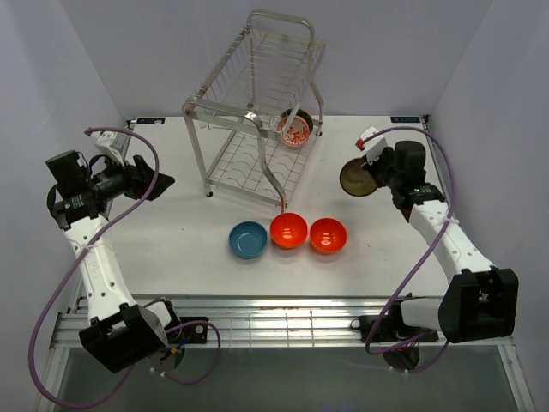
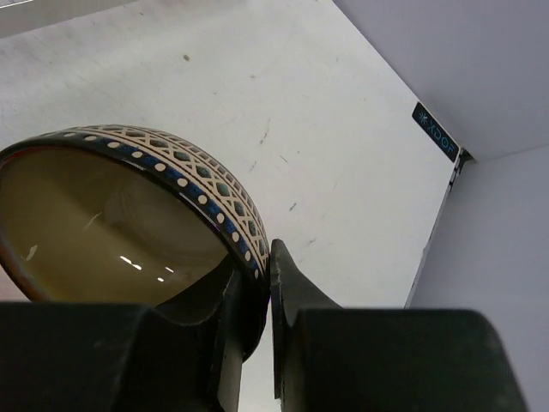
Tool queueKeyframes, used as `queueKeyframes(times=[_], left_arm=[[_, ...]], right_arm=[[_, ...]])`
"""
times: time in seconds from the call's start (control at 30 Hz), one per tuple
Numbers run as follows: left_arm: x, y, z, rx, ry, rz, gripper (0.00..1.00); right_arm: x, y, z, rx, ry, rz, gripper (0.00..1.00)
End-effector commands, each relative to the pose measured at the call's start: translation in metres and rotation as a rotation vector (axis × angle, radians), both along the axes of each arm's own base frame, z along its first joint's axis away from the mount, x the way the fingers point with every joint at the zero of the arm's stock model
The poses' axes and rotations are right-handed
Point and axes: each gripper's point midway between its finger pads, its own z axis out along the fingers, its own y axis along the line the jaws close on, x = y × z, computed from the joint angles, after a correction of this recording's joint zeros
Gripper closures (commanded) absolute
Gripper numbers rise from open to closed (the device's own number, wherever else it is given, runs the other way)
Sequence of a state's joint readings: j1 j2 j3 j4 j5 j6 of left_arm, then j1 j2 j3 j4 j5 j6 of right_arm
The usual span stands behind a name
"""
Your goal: Load the bowls into the dish rack
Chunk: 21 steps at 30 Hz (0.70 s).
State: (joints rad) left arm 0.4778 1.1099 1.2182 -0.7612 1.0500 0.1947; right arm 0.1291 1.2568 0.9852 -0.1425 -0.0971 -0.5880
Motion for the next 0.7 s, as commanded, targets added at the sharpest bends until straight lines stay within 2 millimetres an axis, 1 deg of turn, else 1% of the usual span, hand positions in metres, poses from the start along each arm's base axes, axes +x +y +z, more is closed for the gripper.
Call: queueKeyframes(times=[0.0,0.03,0.07,0.1,0.13,0.17,0.2,0.23,0.27,0.3,0.33,0.37,0.4,0.47,0.5,0.53,0.57,0.6,0.63,0.67], left_arm=[[0.008,0.002,0.015,-0.030,-0.030,0.023,0.07],[0.008,0.003,0.015,-0.032,-0.029,0.026,0.07],[0.009,0.004,0.014,-0.033,-0.025,0.030,0.08],[0.010,0.005,0.014,-0.030,-0.028,0.035,0.07],[0.011,0.006,0.012,-0.028,-0.026,0.039,0.07],[0.012,0.007,0.012,-0.025,-0.026,0.044,0.07],[0.013,0.008,0.010,-0.026,-0.020,0.047,0.07],[0.013,0.008,0.008,-0.026,-0.016,0.050,0.07],[0.014,0.009,0.007,-0.025,-0.014,0.052,0.07],[0.015,0.010,0.005,-0.024,-0.010,0.056,0.08],[0.016,0.011,0.003,-0.022,-0.007,0.058,0.08],[0.016,0.011,0.002,-0.021,-0.005,0.060,0.07],[0.017,0.013,0.000,-0.018,-0.004,0.063,0.07],[0.020,0.014,-0.002,-0.017,0.003,0.069,0.07],[0.020,0.015,-0.003,-0.015,0.001,0.068,0.08],[0.021,0.015,-0.004,-0.015,0.004,0.069,0.08],[0.021,0.016,-0.006,-0.015,0.008,0.072,0.08],[0.023,0.017,-0.007,-0.011,0.007,0.075,0.08],[0.023,0.018,-0.009,-0.008,0.012,0.079,0.08],[0.023,0.019,-0.011,-0.005,0.014,0.083,0.08]], right_arm=[[0.033,0.002,0.055,-0.076,-0.351,-0.083,0.92],[0.035,0.008,0.061,-0.080,-0.397,-0.071,0.92],[0.039,0.009,0.074,-0.069,-0.473,-0.080,0.92],[0.044,0.012,0.074,-0.072,-0.491,-0.088,0.92],[0.045,0.019,0.078,-0.071,-0.524,-0.086,0.92],[0.048,0.017,0.079,-0.088,-0.552,-0.113,0.92],[0.051,0.024,0.092,-0.070,-0.631,-0.118,0.92],[0.051,0.026,0.098,-0.067,-0.671,-0.122,0.92],[0.050,0.028,0.095,-0.079,-0.698,-0.122,0.92],[0.050,0.031,0.109,-0.065,-0.779,-0.126,0.92],[0.047,0.040,0.111,-0.071,-0.811,-0.107,0.92],[0.046,0.043,0.114,-0.100,-0.851,-0.103,0.92],[0.044,0.047,0.118,-0.094,-0.915,-0.107,0.92],[0.041,0.057,0.123,-0.108,-0.981,-0.089,0.92],[0.045,0.065,0.117,-0.136,-0.999,-0.082,0.92],[0.041,0.064,0.131,-0.126,-1.068,-0.101,0.92],[0.041,0.066,0.133,-0.126,-1.093,-0.110,0.92],[0.045,0.072,0.127,-0.145,-1.100,-0.108,0.92],[0.044,0.073,0.142,-0.130,-1.149,-0.132,0.92],[0.051,0.075,0.134,-0.141,-1.133,-0.147,0.92]])
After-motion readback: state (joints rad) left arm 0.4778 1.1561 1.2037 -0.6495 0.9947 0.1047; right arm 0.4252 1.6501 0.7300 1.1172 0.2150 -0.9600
